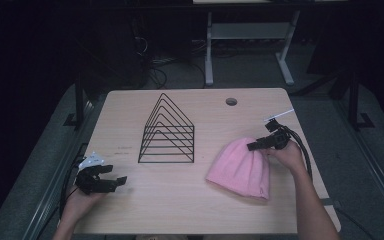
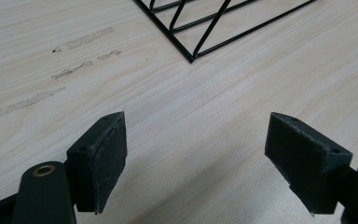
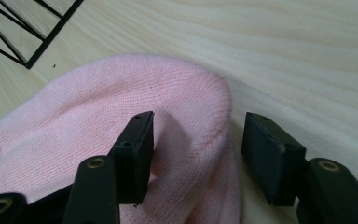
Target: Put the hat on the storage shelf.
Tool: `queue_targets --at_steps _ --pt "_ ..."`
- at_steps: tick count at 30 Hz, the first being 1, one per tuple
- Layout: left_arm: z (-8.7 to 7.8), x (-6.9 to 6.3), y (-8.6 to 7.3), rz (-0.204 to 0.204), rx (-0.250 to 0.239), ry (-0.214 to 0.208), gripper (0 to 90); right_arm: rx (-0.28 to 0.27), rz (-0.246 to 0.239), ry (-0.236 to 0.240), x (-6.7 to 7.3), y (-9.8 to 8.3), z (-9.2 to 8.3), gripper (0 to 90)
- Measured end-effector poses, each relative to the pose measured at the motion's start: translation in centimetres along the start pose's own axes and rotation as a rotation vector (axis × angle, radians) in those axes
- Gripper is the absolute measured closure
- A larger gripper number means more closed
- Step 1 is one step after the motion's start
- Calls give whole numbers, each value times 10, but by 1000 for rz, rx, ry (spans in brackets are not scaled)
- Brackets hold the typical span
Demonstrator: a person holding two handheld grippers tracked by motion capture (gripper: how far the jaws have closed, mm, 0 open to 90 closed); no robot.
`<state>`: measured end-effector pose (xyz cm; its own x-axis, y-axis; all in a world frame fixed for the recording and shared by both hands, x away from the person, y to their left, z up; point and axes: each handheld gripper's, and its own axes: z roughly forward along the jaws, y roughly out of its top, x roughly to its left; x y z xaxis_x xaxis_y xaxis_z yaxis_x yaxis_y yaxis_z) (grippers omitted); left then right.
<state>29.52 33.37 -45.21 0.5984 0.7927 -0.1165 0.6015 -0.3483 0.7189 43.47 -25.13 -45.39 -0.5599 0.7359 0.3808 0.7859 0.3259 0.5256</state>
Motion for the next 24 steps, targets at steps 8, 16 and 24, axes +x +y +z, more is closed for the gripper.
queue_targets --at_steps 8,16,24 --pt "0 0 0 -1 -3 1 205 0 9 30 -1 -3 8 508" --pt "1 -1 -1 -6 3 -1 205 -15 12 50 -3 -7 9 664" --pt "2 1 0 -3 -2 -17 206 -48 -21 56 4 -7 0 743"
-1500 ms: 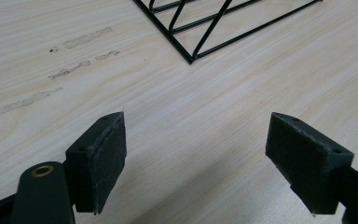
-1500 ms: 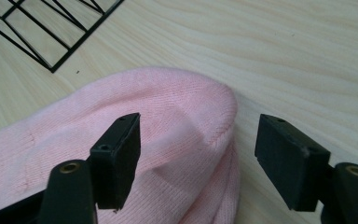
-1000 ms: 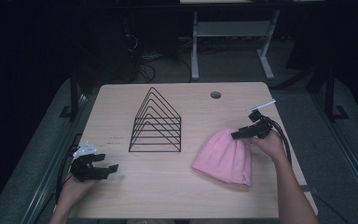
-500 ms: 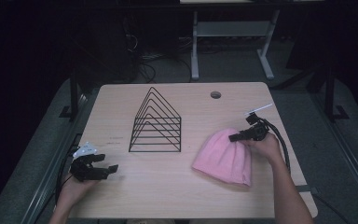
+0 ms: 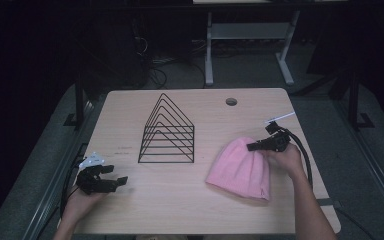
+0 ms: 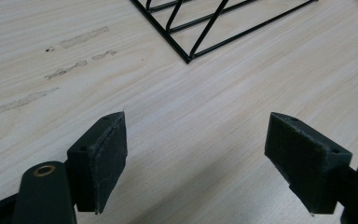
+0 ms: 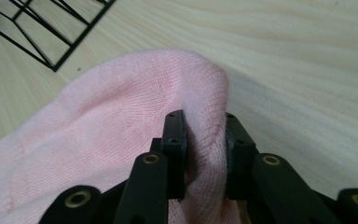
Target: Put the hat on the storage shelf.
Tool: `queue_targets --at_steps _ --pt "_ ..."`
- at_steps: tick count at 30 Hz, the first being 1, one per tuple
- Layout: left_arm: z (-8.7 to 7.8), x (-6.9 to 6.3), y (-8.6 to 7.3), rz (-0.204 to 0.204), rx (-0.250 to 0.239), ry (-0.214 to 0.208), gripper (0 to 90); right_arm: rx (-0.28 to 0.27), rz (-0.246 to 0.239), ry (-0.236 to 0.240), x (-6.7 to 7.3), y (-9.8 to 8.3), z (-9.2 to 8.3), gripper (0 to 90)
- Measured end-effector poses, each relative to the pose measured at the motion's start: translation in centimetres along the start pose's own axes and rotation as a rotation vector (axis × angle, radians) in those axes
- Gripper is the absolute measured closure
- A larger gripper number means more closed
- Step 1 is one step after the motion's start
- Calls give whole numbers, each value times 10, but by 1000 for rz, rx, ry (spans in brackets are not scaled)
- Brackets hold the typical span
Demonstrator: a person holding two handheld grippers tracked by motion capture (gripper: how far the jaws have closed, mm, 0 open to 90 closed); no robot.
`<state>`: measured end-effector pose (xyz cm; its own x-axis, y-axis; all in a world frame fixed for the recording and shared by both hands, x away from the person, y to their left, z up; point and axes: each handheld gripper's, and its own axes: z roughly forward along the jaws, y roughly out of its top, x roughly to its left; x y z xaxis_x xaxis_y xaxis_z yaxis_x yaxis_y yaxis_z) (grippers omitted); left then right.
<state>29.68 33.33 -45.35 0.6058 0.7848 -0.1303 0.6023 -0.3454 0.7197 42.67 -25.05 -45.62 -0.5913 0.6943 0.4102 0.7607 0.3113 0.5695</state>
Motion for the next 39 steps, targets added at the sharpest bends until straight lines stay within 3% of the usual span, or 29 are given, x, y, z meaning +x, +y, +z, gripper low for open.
queue_targets --at_steps 22,29,32,35,39 --pt "-1 -4 1 8 -1 -5 208 -139 -144 3 54 8 -60 760" --pt "-2 -4 2 14 1 -5 212 -233 -203 -1 74 11 -90 766" --pt "-2 -5 2 33 3 -3 212 -240 -225 -11 79 12 -97 767" --pt "-1 -7 2 18 -1 -12 214 -250 -246 -20 86 14 -105 767" --pt "-2 -8 4 34 -6 -22 214 -264 -272 -36 95 18 -118 767"
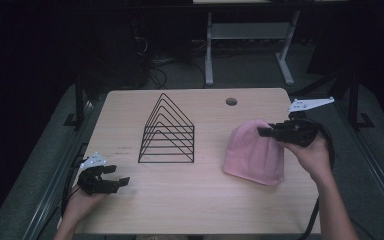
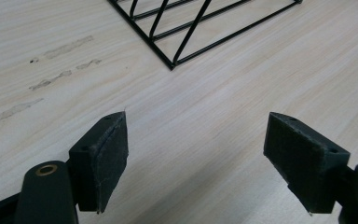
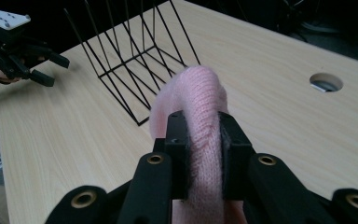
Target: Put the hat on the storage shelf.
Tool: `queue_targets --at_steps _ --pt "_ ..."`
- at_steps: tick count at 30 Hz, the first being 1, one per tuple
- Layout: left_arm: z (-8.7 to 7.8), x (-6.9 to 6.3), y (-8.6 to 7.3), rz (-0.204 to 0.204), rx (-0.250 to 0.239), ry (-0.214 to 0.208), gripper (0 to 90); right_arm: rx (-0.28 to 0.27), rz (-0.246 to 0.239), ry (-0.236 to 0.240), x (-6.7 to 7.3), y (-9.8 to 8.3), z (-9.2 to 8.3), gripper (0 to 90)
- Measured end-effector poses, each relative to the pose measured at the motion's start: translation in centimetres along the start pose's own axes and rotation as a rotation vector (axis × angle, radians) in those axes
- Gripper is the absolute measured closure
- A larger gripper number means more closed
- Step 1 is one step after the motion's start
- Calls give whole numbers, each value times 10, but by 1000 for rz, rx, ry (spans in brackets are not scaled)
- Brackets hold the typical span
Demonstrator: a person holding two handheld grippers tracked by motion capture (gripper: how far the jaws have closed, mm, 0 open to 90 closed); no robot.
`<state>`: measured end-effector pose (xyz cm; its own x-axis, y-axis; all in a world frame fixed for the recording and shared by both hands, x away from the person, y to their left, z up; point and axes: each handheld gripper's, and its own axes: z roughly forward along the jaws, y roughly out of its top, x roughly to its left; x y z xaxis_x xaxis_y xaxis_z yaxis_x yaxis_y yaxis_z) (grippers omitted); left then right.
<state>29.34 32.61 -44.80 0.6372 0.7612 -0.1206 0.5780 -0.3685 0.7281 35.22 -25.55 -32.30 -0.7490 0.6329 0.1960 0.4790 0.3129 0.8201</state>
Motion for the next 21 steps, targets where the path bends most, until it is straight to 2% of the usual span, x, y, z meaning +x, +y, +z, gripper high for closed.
queue_targets --at_steps 2,9,10,15,21 --pt "0 -2 1 0 -1 -7 215 -13 -22 -7 5 6 -8 767" --pt "-4 -6 5 15 -15 -42 217 -35 -48 -13 10 15 -20 767" --pt "-7 -7 8 17 -23 -61 217 -45 -55 -8 12 17 -24 767" --pt "-11 -13 17 34 -35 -87 217 -52 -77 -11 16 23 -30 766" --pt "-19 -26 37 114 -33 -115 219 -56 -116 -13 23 35 -39 766"
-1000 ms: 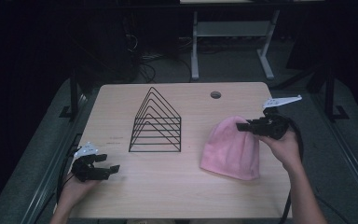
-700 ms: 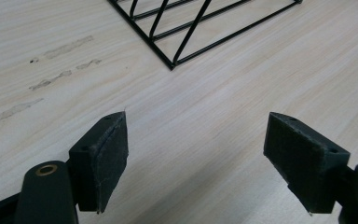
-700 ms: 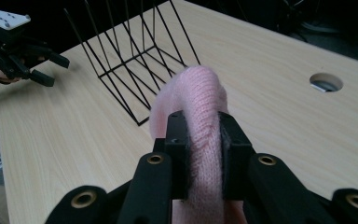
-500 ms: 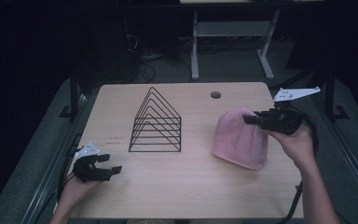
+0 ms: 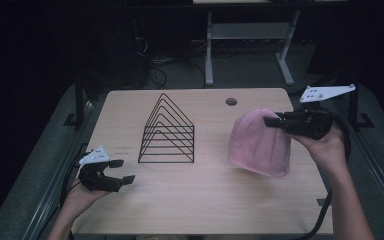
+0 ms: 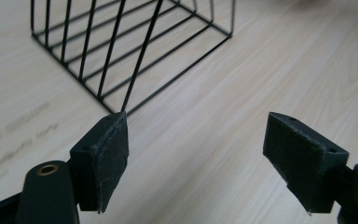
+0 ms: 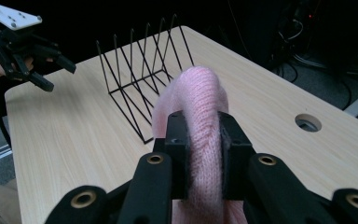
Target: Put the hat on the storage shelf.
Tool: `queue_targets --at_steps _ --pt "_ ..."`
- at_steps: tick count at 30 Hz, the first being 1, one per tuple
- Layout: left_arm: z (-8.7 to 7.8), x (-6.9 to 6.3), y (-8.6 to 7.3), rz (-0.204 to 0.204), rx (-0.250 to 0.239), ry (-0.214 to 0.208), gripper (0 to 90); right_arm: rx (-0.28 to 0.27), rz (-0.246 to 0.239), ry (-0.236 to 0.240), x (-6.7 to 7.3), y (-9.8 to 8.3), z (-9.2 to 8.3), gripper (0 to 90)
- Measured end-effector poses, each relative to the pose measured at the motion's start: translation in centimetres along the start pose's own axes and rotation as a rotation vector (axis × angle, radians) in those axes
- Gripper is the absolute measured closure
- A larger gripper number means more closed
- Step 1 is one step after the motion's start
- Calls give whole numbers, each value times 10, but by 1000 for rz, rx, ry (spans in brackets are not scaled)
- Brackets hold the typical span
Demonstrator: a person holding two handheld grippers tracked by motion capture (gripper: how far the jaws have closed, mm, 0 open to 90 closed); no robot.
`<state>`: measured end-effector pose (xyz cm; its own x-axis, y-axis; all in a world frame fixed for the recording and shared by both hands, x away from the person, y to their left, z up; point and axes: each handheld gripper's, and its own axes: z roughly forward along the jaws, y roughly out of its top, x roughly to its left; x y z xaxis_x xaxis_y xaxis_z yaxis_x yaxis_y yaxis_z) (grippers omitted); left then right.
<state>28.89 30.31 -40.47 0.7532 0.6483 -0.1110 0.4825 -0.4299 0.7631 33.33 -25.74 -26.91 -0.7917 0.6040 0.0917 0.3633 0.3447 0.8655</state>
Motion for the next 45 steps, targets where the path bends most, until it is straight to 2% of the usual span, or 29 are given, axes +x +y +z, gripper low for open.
queue_targets --at_steps 3,5,6,7,8,16,19,24,28,32,45 --pt "-3 -7 13 30 -13 -25 221 -4 -12 3 3 4 -3 766" --pt "-6 -15 26 66 -24 -48 221 -8 -18 6 4 5 -4 766" --pt "-6 -15 26 66 -24 -48 221 -8 -18 6 4 5 -4 766" --pt "-6 -20 35 91 -25 -60 221 -13 -23 7 5 7 -6 766" --pt "-6 -20 35 91 -25 -60 221 -13 -23 7 5 7 -6 766" --pt "-2 -41 67 175 -44 -130 224 -30 -56 18 14 17 -12 766" --pt "1 -46 74 180 -47 -145 224 -34 -64 24 17 20 -13 766" --pt "9 -53 87 213 -43 -160 228 -35 -83 33 22 27 -13 766" --pt "17 -61 98 231 -30 -198 228 -36 -100 42 27 33 -12 765" --pt "24 -66 107 256 -16 -216 227 -41 -112 52 31 39 -10 765" --pt "37 -68 127 256 -35 -264 228 -55 -149 86 43 55 -7 764"
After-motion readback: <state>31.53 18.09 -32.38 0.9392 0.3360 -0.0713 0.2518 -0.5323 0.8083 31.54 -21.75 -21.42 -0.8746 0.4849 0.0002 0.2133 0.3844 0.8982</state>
